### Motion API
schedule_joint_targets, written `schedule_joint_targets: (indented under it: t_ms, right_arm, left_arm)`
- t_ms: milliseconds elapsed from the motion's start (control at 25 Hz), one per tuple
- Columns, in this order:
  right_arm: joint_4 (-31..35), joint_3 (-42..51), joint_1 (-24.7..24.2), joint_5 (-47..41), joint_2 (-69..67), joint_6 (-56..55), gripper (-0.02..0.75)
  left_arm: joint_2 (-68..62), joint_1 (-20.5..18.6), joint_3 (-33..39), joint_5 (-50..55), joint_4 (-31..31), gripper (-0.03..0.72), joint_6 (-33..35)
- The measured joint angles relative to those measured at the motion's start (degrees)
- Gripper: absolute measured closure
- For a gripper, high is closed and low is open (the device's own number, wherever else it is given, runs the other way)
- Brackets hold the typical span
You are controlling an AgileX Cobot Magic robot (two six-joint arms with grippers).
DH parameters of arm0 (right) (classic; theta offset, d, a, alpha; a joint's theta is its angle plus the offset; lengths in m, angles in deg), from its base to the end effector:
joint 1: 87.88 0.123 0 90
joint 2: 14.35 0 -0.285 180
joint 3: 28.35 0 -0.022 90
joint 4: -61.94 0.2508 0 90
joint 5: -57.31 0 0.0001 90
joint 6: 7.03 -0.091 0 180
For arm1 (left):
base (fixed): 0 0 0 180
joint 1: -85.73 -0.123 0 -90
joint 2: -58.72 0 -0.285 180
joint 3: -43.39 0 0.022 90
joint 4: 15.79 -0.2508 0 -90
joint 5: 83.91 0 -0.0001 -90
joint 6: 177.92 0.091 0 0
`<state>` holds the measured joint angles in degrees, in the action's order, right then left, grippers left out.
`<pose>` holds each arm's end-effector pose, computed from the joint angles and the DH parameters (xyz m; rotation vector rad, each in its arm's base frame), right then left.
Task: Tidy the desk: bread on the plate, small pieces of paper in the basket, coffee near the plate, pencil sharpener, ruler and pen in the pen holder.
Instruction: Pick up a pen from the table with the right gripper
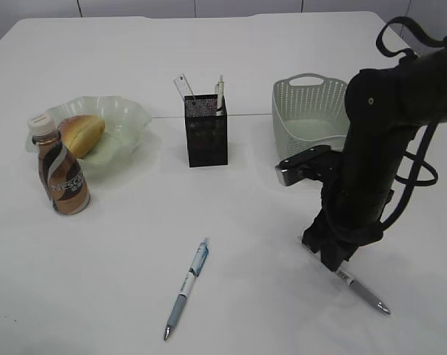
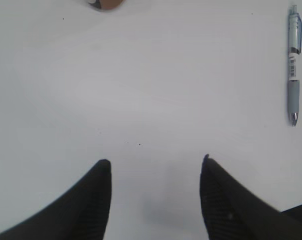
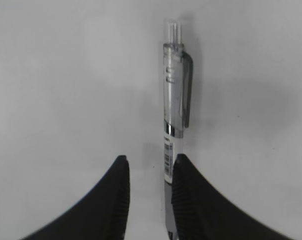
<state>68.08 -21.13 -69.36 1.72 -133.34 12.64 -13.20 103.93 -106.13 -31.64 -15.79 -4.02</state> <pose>0.3301 0.1190 0.1513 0.9253 -2.9672 -0.1365 0.1901 -0.0625 0.2793 0.2853 2.6915 -0.1280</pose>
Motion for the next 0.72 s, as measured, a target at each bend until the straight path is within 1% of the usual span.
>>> schedule_joint_targets:
  t_ms: [560,720]
  right_arm:
    - [-2.3,-0.1,0.0,2.9,-3.9,0.3,0.520]
    - [-2.8,-0.1,-0.1,3.4,-4.2,0.3,0.520]
  left_arm:
    - [0.0,0.0,0.0,0.2,0.0,0.272,0.0]
    - [0.0,0.0,0.0,0.2,-1.4,0.272,0.0]
